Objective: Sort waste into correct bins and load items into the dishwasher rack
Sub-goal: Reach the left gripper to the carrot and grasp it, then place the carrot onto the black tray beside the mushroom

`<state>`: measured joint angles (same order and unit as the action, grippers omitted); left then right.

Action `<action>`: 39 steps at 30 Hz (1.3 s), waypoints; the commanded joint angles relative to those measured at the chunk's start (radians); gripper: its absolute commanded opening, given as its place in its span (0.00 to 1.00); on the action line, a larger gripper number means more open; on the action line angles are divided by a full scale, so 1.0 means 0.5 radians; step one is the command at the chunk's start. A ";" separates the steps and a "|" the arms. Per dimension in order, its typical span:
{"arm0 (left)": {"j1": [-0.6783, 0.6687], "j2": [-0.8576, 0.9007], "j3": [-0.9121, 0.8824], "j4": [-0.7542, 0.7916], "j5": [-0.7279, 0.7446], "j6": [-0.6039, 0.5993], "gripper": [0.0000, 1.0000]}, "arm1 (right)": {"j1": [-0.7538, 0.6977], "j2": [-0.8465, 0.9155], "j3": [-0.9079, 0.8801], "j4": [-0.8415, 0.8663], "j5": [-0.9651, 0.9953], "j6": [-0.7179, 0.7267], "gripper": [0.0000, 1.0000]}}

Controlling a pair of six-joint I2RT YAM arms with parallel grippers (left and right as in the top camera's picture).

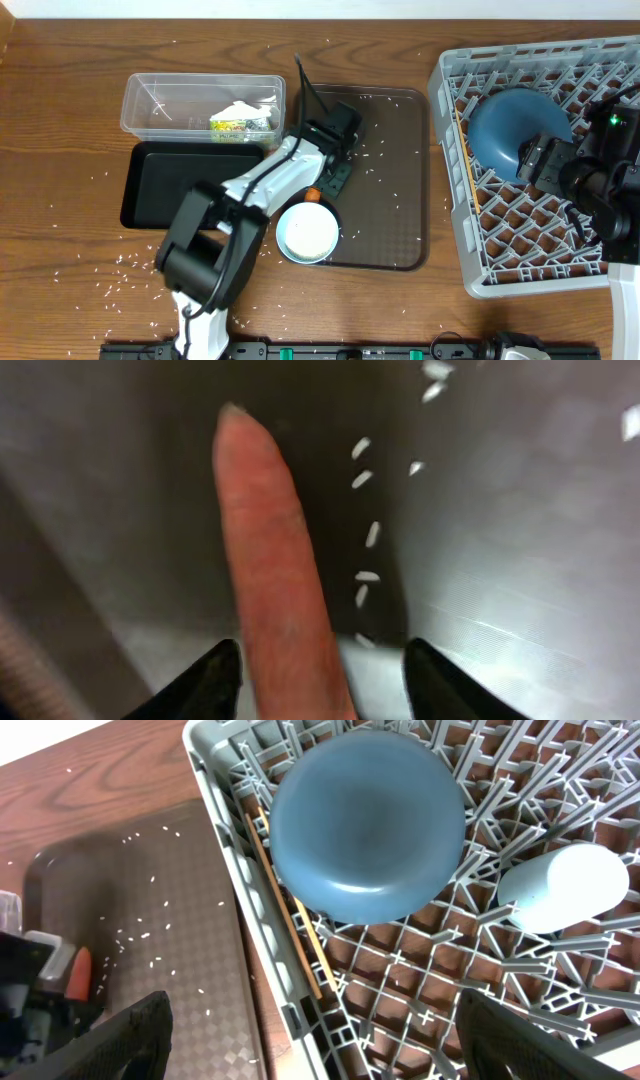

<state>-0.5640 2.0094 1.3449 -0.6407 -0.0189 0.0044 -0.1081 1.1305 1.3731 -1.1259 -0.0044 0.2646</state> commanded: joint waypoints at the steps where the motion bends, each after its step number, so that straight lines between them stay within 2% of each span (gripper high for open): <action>1: 0.005 0.021 0.014 0.029 -0.039 -0.011 0.44 | -0.018 0.004 0.006 -0.002 0.001 -0.038 0.84; 3: 0.005 0.021 0.014 0.042 -0.039 -0.011 0.41 | -0.017 0.004 0.006 -0.002 0.001 -0.038 0.84; 5: 0.005 0.021 0.014 0.042 -0.039 -0.011 0.26 | -0.018 0.004 0.006 -0.002 0.001 -0.038 0.84; 8: 0.005 -0.009 0.031 0.008 -0.039 -0.011 0.19 | -0.017 0.004 0.006 -0.002 0.001 -0.038 0.84; 13: 0.003 -0.200 0.139 -0.134 -0.038 -0.002 0.19 | -0.018 0.004 0.006 0.000 0.001 -0.038 0.84; 16: 0.003 -0.389 0.150 -0.200 -0.039 0.107 0.13 | -0.018 0.004 0.006 0.000 0.001 -0.038 0.84; 21: 0.005 -0.642 0.150 -0.350 -0.095 0.246 0.13 | -0.018 0.004 0.006 0.001 0.001 -0.038 0.84; 27: 0.030 -0.757 0.150 -0.697 -0.389 0.262 0.12 | -0.018 0.004 0.006 0.000 0.002 -0.039 0.84; 29: 0.072 -0.753 0.127 -0.835 -0.406 0.257 0.09 | -0.018 0.004 0.006 0.000 0.001 -0.039 0.84; 31: 0.131 -0.753 0.070 -0.913 -0.406 0.155 0.08 | -0.018 0.004 0.006 0.000 0.001 -0.039 0.84; 35: 0.308 -0.753 -0.086 -0.903 -0.406 -0.002 0.07 | -0.018 0.004 0.006 0.000 0.001 -0.039 0.84; 39: 0.501 -0.753 -0.268 -0.697 -0.404 -0.043 0.07 | -0.018 0.004 0.006 0.001 0.001 -0.038 0.84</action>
<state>-0.3656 1.6287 1.2579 -1.0271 -0.1974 0.0280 -0.1081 1.1305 1.3731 -1.1259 -0.0044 0.2584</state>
